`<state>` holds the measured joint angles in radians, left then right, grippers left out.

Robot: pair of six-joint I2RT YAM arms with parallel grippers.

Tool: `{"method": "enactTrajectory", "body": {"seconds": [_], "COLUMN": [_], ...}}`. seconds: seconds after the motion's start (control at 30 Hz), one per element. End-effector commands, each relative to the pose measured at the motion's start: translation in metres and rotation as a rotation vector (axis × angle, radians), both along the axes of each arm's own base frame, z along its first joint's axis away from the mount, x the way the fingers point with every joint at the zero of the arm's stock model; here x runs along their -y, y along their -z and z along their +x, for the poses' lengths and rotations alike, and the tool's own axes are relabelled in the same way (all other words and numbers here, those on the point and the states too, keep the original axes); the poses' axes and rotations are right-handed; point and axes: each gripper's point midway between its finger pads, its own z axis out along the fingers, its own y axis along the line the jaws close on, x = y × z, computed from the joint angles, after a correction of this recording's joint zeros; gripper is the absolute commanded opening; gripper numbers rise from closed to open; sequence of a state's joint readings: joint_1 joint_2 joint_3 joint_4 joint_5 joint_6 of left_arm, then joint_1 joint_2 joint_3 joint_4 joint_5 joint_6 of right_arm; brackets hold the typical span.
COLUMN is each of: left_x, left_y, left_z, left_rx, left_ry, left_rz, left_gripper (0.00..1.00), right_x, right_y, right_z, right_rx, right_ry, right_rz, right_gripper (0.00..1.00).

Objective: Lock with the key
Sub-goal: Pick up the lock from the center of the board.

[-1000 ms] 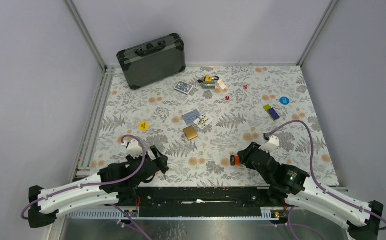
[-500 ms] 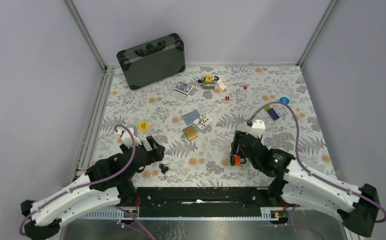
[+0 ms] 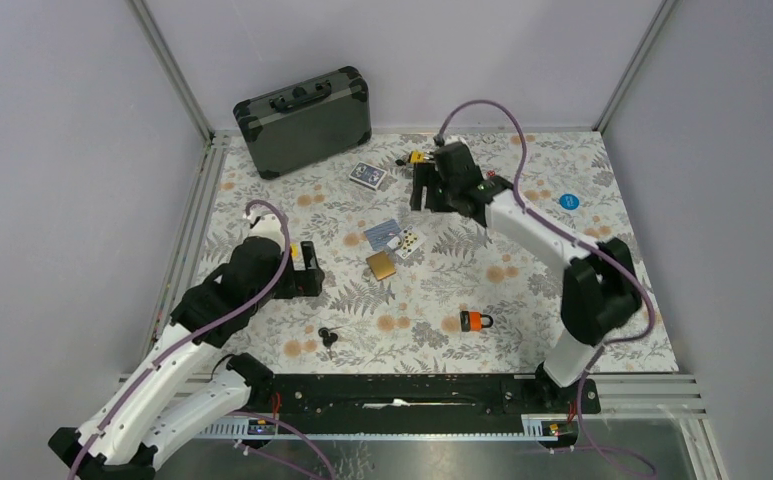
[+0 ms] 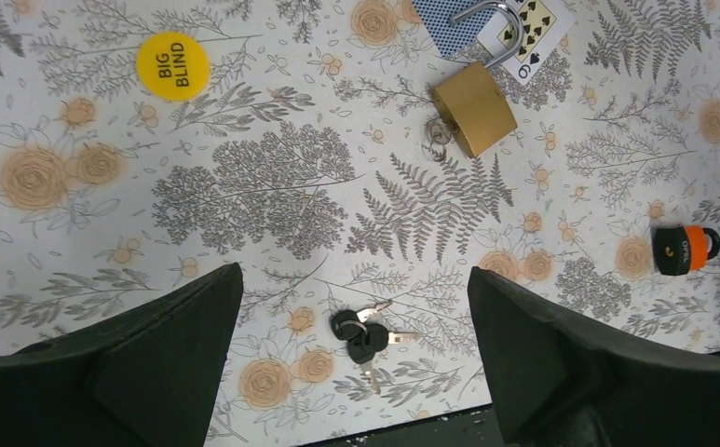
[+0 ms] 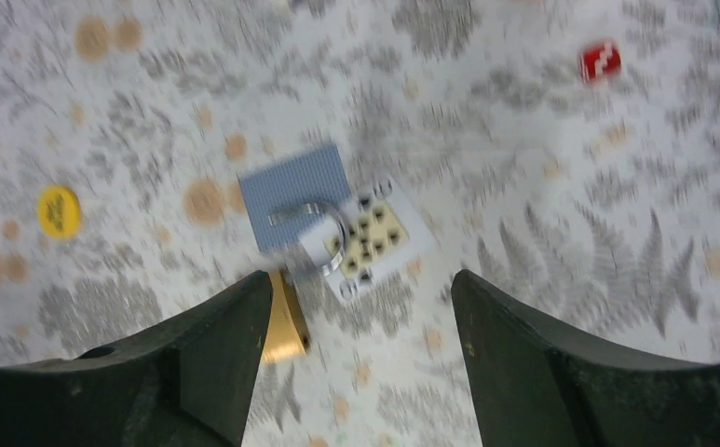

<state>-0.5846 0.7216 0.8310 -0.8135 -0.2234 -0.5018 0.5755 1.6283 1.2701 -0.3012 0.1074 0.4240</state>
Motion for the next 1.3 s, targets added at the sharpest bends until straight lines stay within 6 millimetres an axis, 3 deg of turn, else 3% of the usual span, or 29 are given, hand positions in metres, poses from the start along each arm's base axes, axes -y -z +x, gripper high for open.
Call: {"method": "enactTrajectory", "body": {"seconds": [0.0, 0.27, 0.4, 0.53, 0.77, 1.13, 1.27], "left_x": [-0.009, -0.012, -0.006, -0.005, -0.001, 0.008, 0.009], "left_y": [-0.009, -0.019, -0.018, -0.016, -0.014, -0.007, -0.007], "left_z": [0.001, 0.002, 0.001, 0.000, 0.001, 0.000, 0.000], "left_rx": [0.097, 0.172, 0.164, 0.159, 0.148, 0.111, 0.108], "left_ry": [0.022, 0.031, 0.066, 0.074, 0.090, 0.140, 0.144], "left_rz": [0.025, 0.015, 0.006, 0.008, 0.008, 0.005, 0.004], "left_gripper": [0.99, 0.99, 0.99, 0.99, 0.99, 0.99, 0.99], "right_x": [-0.024, -0.045, -0.049, -0.045, -0.028, -0.026, -0.022], "right_y": [-0.004, 0.024, 0.034, 0.036, 0.051, 0.109, 0.128], "right_z": [0.060, 0.167, 0.209, 0.238, 0.257, 0.262, 0.258], "right_rx": [0.001, 0.025, 0.069, 0.160, 0.241, 0.176, 0.134], "right_ry": [-0.031, 0.060, 0.098, 0.140, 0.202, 0.180, 0.176], "right_rz": [0.039, -0.003, -0.031, -0.078, -0.168, -0.190, -0.197], "right_gripper": [0.78, 0.76, 0.75, 0.75, 0.76, 0.75, 0.69]}}
